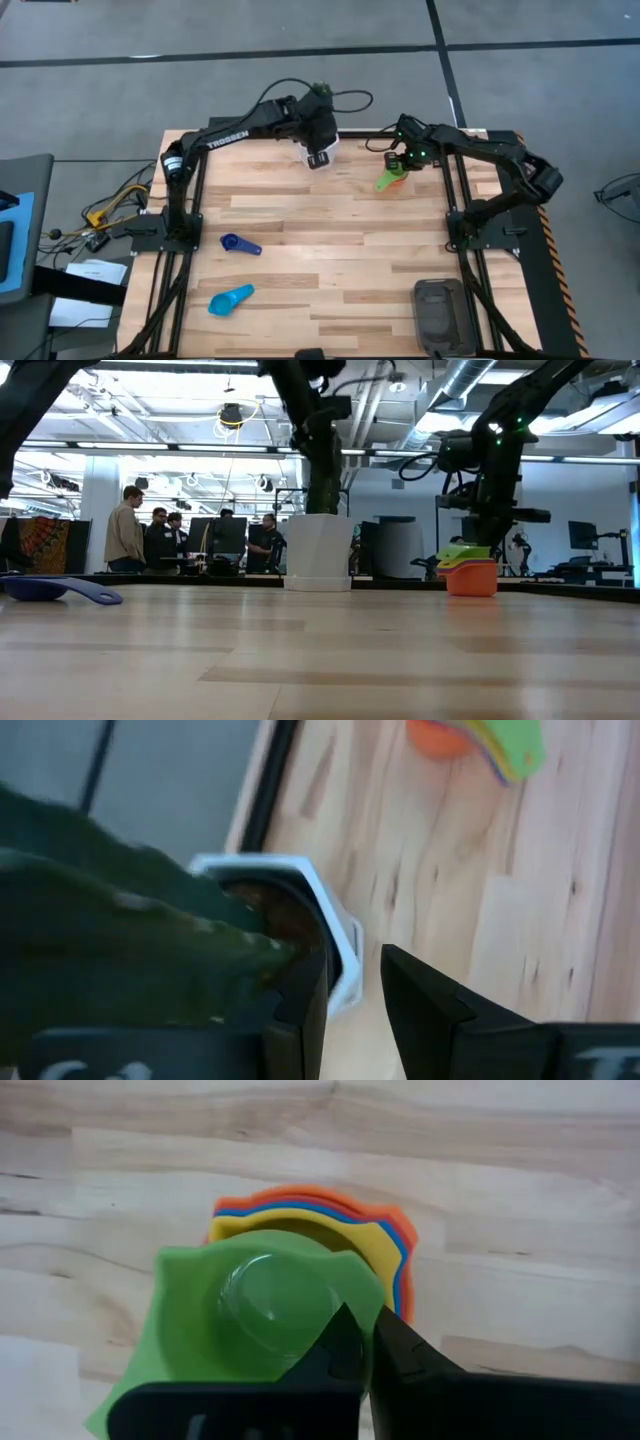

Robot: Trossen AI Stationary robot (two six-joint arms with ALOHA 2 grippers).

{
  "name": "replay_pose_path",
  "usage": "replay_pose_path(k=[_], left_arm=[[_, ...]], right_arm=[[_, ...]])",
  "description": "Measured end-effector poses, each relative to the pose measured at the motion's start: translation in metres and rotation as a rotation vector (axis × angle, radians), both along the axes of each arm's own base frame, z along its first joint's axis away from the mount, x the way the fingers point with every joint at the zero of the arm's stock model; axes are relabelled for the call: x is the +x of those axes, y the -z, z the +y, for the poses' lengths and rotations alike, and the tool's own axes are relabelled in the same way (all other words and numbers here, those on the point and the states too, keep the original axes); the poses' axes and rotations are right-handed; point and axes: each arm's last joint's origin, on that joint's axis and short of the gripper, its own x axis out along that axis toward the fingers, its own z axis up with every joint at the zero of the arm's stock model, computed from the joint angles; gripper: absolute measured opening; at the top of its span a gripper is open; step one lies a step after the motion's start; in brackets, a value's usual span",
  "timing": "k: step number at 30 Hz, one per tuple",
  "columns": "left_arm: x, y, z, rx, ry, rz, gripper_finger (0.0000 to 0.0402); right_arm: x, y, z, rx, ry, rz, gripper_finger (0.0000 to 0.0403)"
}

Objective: Nest measuring cups in basket
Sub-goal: Stack the green measuring cup on top of the yellow measuring cup

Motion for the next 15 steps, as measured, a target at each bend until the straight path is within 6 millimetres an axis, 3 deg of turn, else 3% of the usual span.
replay_pose_path(k=[8, 15], left_arm=[[-0.013, -0.031, -0.006, 0.056, 0.009, -0.108, 0.0087], [-0.018, -0.038, -0.006, 0.065, 0.004, -0.125, 0.0087]], right_arm=[[0.000, 0.000, 0.001, 0.020, 0.027, -0.020, 0.0057], [0.000, 0.000, 0.001, 0.027, 0.044, -0.023, 0.0099]])
